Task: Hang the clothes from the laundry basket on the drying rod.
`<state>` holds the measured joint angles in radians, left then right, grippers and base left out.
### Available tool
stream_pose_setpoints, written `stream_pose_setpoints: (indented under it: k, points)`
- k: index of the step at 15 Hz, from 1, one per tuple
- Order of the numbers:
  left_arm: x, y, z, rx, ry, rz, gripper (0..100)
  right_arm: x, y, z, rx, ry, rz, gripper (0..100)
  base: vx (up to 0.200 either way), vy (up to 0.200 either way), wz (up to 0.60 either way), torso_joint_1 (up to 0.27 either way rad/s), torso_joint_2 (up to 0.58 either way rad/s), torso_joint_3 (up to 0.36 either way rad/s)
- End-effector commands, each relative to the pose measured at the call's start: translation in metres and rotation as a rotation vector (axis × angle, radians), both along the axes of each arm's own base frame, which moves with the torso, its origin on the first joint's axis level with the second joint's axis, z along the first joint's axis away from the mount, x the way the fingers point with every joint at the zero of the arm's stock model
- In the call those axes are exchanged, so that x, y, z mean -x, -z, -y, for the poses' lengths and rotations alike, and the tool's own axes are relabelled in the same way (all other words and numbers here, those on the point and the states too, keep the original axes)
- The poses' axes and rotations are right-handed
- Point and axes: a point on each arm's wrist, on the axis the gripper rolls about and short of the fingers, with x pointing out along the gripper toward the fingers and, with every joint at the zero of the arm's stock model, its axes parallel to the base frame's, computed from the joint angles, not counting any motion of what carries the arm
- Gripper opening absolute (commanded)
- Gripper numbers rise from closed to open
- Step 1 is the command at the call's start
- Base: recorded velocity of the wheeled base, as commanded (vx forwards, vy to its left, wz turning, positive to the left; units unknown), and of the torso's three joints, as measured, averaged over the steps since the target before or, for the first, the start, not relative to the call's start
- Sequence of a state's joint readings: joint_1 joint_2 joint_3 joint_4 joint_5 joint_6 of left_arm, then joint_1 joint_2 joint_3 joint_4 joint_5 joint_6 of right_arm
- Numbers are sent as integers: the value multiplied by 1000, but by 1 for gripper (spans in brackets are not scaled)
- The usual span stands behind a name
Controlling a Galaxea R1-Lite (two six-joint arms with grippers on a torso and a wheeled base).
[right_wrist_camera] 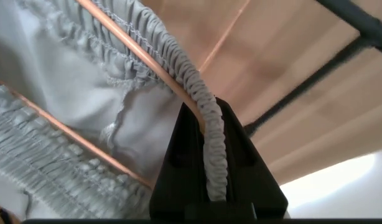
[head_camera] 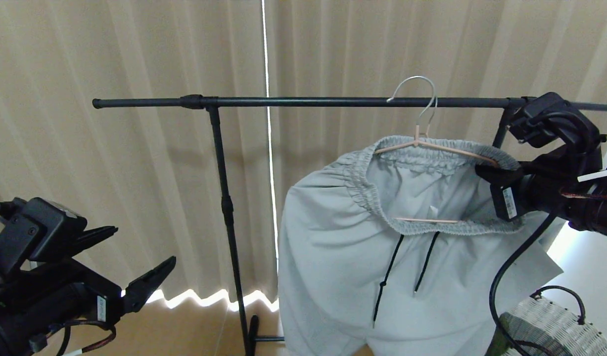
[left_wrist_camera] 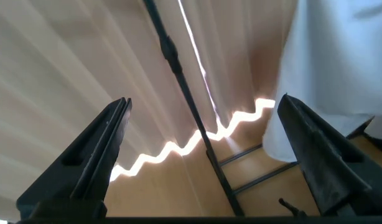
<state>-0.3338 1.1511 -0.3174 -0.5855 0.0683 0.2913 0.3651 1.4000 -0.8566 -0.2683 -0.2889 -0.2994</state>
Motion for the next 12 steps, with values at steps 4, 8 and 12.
stream_pose_setpoints:
  k: [4,8,12]
  points:
    - [1,5,-2,-15,-7,-17,100,-23,9,-2,-40,103,-74,0,0,0,0,0,0,0]
    - [1,3,-2,-7,-10,-6,100,-35,1,-10,-79,188,-34,0,0,0,0,0,0,0]
    - [0,3,-2,-5,-7,-10,100,-34,0,-13,-66,216,-26,0,50,0,0,1,-1,1]
